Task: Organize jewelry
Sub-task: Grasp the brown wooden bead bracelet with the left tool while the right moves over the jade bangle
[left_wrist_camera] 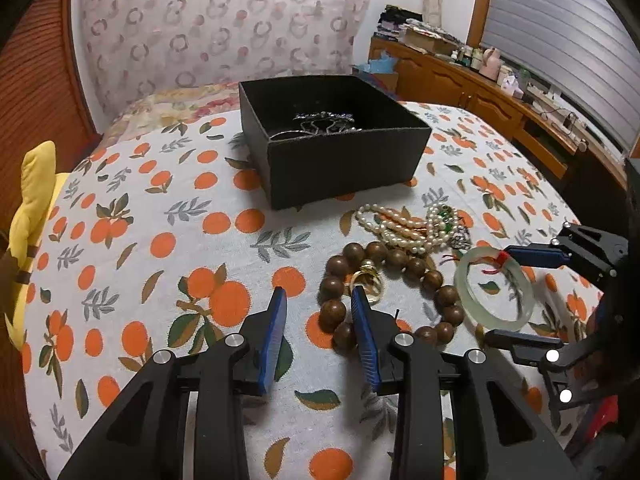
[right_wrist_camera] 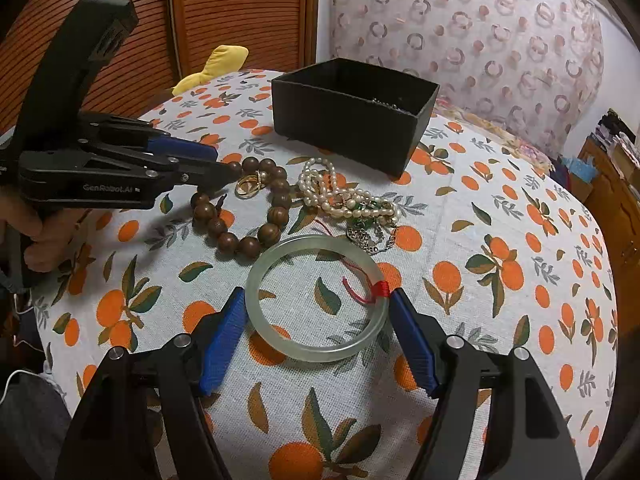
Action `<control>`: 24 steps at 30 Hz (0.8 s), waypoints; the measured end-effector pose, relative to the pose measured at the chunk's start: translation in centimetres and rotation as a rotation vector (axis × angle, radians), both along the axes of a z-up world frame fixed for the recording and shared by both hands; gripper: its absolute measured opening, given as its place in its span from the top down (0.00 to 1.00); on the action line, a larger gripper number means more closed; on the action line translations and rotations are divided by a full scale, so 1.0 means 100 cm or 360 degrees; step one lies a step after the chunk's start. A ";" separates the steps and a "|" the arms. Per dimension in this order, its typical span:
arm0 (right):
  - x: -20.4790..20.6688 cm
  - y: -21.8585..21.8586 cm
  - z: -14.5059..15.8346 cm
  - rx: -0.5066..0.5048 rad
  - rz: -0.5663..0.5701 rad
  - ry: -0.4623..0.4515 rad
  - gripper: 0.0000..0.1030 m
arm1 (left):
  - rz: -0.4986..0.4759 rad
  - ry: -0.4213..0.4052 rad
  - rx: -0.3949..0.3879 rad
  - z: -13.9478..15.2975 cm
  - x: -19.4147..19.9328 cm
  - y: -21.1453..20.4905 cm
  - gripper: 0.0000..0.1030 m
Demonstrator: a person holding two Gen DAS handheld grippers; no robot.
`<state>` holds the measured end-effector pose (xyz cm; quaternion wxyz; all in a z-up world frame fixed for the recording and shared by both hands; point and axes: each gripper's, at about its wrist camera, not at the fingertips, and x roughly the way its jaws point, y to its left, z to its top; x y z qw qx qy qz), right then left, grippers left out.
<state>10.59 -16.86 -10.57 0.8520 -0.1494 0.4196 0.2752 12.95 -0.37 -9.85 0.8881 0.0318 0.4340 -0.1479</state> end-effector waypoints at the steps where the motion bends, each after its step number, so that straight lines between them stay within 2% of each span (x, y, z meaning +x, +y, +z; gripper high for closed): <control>1: 0.000 0.000 0.000 0.0000 0.0000 0.0000 0.28 | 0.0003 0.0002 0.0008 0.000 0.001 0.000 0.69; 8: 0.003 0.002 0.000 -0.0009 0.0012 0.0007 0.27 | 0.0008 -0.0027 0.0094 -0.002 0.013 -0.006 0.70; 9: 0.004 0.003 0.000 -0.0011 0.0014 0.0009 0.27 | 0.0007 -0.0031 0.0101 -0.002 0.014 -0.007 0.71; 10: 0.005 0.004 0.000 -0.0012 0.0016 0.0011 0.27 | 0.0002 -0.0036 0.0105 -0.001 0.014 -0.008 0.79; 11: 0.006 0.004 0.000 -0.0009 0.0016 0.0016 0.26 | -0.0009 -0.0034 0.0097 -0.001 0.014 -0.008 0.86; 12: 0.008 0.004 0.000 0.0000 0.0018 0.0025 0.26 | -0.0008 -0.0028 0.0096 -0.001 0.014 -0.008 0.88; 16: 0.010 0.002 -0.001 0.0034 0.0022 0.0041 0.26 | -0.0002 -0.0077 0.0030 0.009 0.011 -0.005 0.88; 24: 0.006 -0.001 0.004 0.0077 0.0024 0.0025 0.27 | -0.0021 -0.0240 -0.0078 0.051 -0.004 -0.008 0.88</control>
